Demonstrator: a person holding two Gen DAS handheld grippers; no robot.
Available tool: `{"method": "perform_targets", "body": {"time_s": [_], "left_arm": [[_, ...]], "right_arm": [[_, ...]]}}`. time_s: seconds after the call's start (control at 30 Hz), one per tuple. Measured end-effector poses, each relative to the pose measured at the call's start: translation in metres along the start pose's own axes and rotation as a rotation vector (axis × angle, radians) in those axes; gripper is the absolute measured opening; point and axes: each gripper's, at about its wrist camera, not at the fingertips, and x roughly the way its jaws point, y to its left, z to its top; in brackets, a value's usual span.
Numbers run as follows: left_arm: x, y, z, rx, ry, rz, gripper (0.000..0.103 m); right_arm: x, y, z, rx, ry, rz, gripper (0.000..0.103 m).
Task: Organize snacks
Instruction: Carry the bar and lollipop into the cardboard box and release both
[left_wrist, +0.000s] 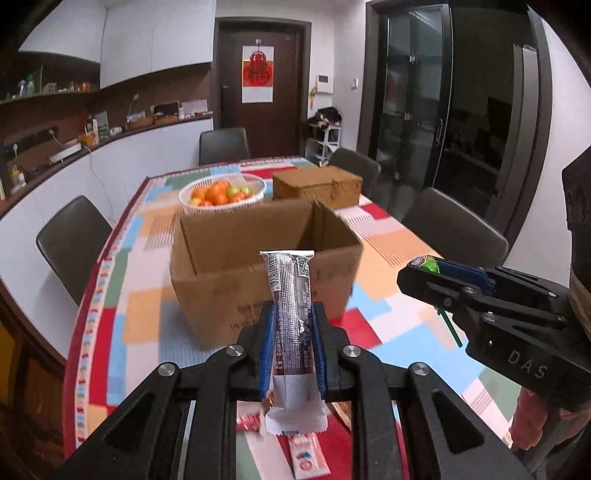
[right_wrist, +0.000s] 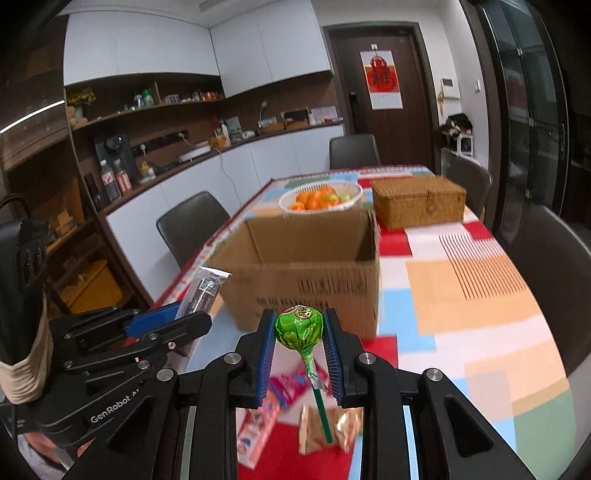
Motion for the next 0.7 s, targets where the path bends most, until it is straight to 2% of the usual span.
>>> {"method": "perform_targets", "body": {"time_s": [0.4, 0.7], "left_arm": [[0.031, 0.033, 0.053, 0.022, 0.010, 0.013, 0.020], [0.069, 0.052, 0.087, -0.006, 0.051, -0.002, 0.020]], "right_arm": [[0.036, 0.009, 0.071, -0.065, -0.022, -0.005, 0.027], [0.085, -0.003, 0.103, -0.018, 0.061, 0.055, 0.027]]}}
